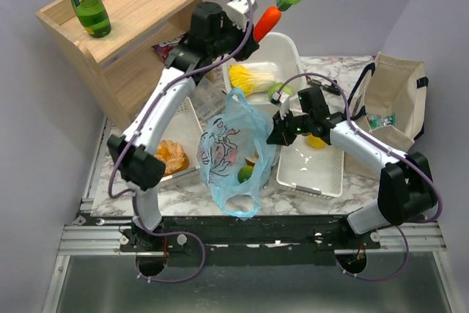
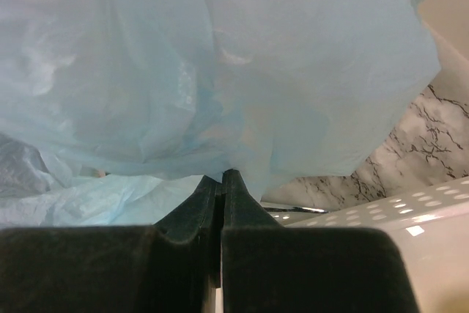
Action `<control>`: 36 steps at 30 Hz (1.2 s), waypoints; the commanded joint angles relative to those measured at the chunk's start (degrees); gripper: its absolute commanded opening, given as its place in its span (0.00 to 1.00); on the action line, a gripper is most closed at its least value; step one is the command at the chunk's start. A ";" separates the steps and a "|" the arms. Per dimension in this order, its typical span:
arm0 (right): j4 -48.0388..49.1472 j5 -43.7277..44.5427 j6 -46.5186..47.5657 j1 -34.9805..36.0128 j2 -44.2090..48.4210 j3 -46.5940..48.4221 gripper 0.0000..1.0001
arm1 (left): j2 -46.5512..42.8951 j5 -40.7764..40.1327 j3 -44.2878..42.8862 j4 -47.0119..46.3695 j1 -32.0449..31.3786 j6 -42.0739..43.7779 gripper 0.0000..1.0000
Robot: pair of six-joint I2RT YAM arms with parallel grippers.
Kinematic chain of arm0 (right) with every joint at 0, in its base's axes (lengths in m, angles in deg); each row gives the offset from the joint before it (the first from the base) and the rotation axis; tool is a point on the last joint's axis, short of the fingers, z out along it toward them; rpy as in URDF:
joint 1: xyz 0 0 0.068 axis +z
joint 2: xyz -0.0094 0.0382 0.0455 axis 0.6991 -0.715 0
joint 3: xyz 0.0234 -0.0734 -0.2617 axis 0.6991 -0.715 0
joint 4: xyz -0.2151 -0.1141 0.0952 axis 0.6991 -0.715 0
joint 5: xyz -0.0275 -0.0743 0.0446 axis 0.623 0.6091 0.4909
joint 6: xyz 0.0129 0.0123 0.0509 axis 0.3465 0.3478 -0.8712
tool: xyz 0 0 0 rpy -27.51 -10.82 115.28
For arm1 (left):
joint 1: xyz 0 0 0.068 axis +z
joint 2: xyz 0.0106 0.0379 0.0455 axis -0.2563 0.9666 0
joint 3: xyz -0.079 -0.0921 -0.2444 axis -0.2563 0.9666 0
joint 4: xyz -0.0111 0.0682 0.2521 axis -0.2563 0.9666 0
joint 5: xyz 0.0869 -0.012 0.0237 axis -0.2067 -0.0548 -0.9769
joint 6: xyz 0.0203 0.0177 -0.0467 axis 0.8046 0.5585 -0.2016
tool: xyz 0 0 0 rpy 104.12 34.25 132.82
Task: Untie the knot of the grocery bags and take out the mixed food
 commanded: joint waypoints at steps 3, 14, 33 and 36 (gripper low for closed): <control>0.56 -0.10 0.87 -0.04 1.50 -0.35 0.01 | 14.12 -3.31 -6.73 2.63 0.12 3.55 0.00; 1.12 1.02 -0.40 -0.04 1.00 0.57 0.01 | 17.85 -0.33 -12.00 1.80 1.92 6.09 0.81; 1.98 -5.77 6.95 -0.05 4.92 -1.34 0.01 | -44.20 17.55 64.71 -7.33 -9.67 35.06 0.45; -1.52 -5.94 11.28 -0.04 5.78 -1.35 0.01 | -40.91 12.06 67.94 -10.07 -14.47 33.35 0.46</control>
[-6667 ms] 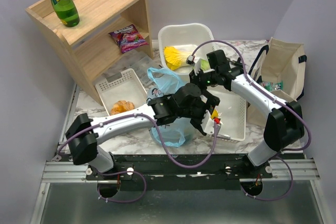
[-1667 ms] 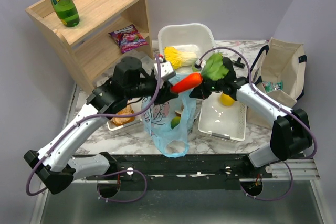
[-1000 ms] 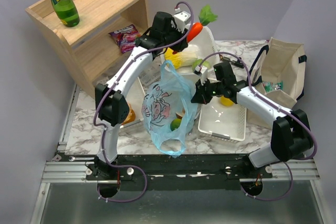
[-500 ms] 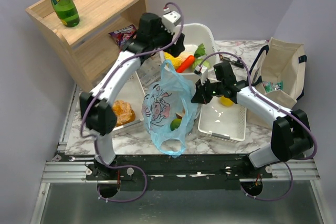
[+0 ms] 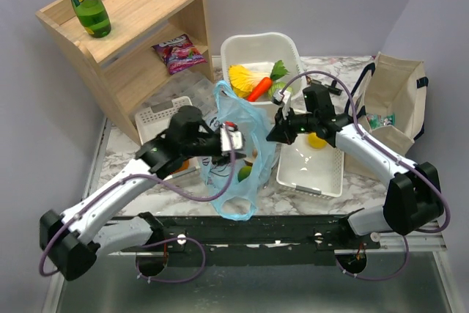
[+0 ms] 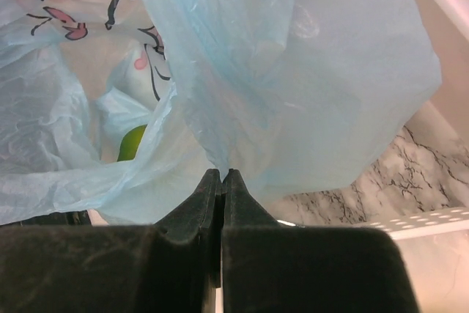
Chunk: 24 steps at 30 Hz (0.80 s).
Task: Untie the knot of the grocery bags and take out the mixed food
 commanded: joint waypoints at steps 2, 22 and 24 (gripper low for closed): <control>-4.66 -1.14 7.99 -0.05 2.29 -0.93 0.01 | 8.56 -10.07 7.30 -1.38 -6.88 2.21 0.46; -7.08 2.78 8.31 -0.13 1.31 -2.86 0.01 | 33.42 -19.46 2.96 -10.46 -9.43 0.94 0.72; -6.80 2.70 8.08 -0.13 0.75 -2.50 0.01 | 35.56 -19.19 1.52 -8.99 -10.04 1.75 0.72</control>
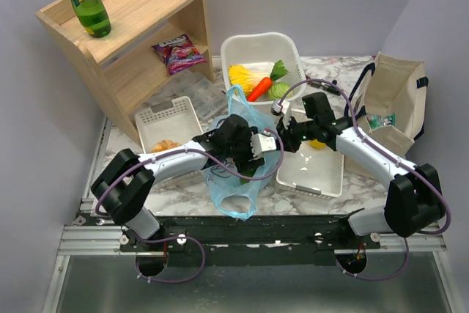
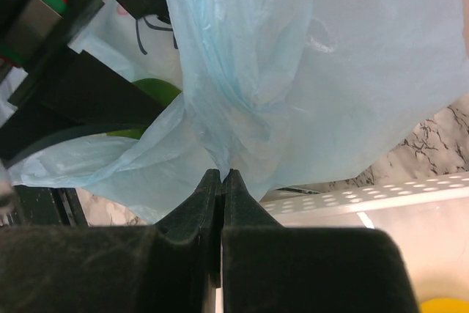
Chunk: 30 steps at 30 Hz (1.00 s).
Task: Untie the knot of the grocery bags and take out the mixed food
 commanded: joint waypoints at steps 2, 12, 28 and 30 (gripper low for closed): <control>-0.23 0.53 -0.74 -0.13 -1.42 0.88 0.01 | 4.95 1.01 -3.96 1.77 -1.39 1.54 0.70; 0.83 0.04 -1.65 -0.14 -3.15 2.08 0.01 | 9.92 -1.33 -1.12 -1.40 -2.13 2.95 0.56; 2.23 -0.49 -2.49 -0.13 -3.99 2.88 0.01 | -11.26 -1.65 1.32 12.11 -1.81 1.27 0.00; 2.28 -0.48 -2.63 -0.13 -4.02 3.07 0.01 | -13.77 -2.38 2.88 13.78 -1.60 3.28 0.00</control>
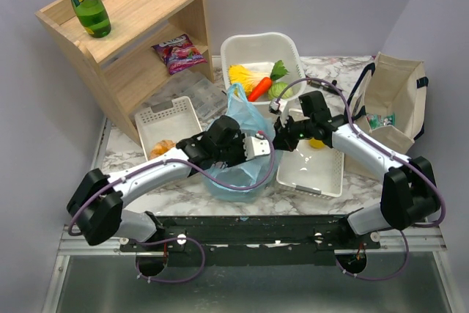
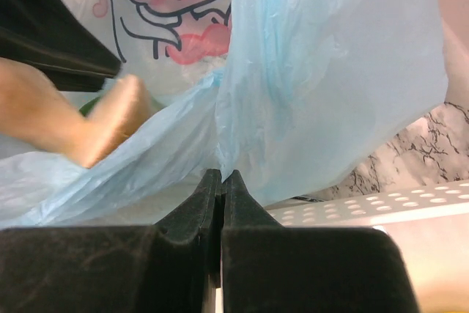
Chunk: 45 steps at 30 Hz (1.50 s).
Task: Untie the knot of the grocery bags and take out the mixed food
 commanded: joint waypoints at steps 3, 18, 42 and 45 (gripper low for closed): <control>1.25 -0.58 -0.66 -0.13 -0.59 2.31 0.01 | -6.93 -1.82 3.43 12.23 0.59 6.46 0.00; 2.52 -2.19 -0.34 -0.13 -0.10 2.31 0.01 | -11.90 -7.50 -2.81 26.90 11.53 3.62 0.00; 6.46 -2.86 -1.47 -0.13 0.63 -0.46 0.01 | 26.86 -0.87 -62.87 17.06 16.55 -17.88 0.00; 6.86 -2.85 -1.58 -0.15 0.87 -0.96 0.01 | 38.06 -2.28 -75.30 20.42 17.95 -16.88 0.00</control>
